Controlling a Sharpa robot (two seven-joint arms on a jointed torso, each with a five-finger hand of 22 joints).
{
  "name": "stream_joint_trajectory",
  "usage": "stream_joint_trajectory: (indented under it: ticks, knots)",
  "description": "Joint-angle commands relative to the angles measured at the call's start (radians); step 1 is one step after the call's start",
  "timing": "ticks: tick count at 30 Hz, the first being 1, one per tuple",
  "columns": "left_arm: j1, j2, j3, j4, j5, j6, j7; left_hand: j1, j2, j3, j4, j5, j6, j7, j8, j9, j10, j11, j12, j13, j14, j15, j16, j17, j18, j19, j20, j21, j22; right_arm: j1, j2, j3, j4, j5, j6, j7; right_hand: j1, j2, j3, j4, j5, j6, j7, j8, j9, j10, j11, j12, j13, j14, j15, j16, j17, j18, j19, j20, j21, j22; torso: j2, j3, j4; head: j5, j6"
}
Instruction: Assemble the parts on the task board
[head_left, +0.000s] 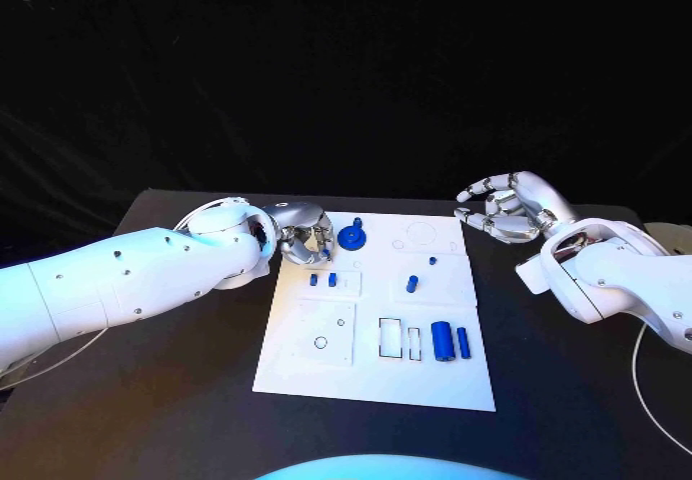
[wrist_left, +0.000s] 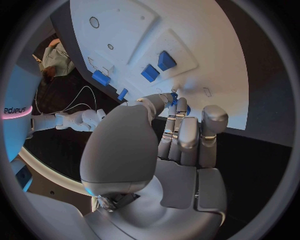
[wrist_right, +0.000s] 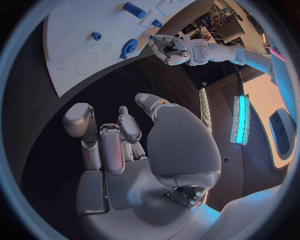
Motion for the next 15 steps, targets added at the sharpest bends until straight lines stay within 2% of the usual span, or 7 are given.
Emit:
stream_joint_trajectory:
  ticks: [1, 15]
  knots:
    - [0.0, 0.008, -0.001, -0.008, -0.006, 0.028, 0.003, -0.011, 0.001, -0.001, -0.004, -0.003, 0.008, 0.0, -0.004, 0.001, 0.006, 0.001, -0.005, -0.001, 0.002, -0.001, 0.003, -0.003, -0.014, 0.002, -0.001, -0.002, -0.001, -0.001, 0.0, 0.0, 0.002, -0.005, 0.008, 0.007, -0.009, -0.002, 0.002, 0.002, 0.005, -0.005, 0.001, 0.006, -0.001, -0.003, -0.002, 0.001, 0.001, 0.03, -0.009, -0.006, -0.001, 0.01, -0.006, 0.001, -0.006, -0.001, 0.0, 0.0005, 0.0002, 0.0, -0.001]
    - [-0.001, 0.03, -0.005, -0.027, -0.019, 0.054, 0.001, -0.012, 0.001, -0.001, -0.005, -0.004, 0.008, 0.0, -0.005, 0.001, 0.007, 0.001, -0.007, -0.001, 0.001, -0.001, 0.002, -0.006, -0.013, -0.002, -0.001, -0.005, -0.007, -0.001, 0.0, 0.0, 0.002, -0.005, 0.008, 0.007, -0.009, -0.002, 0.002, 0.002, 0.005, -0.005, 0.001, 0.006, -0.001, -0.003, -0.002, 0.001, 0.001, 0.03, -0.009, -0.006, -0.001, 0.01, -0.006, 0.001, -0.006, -0.001, 0.0, 0.0008, -0.0001, -0.003, -0.004]
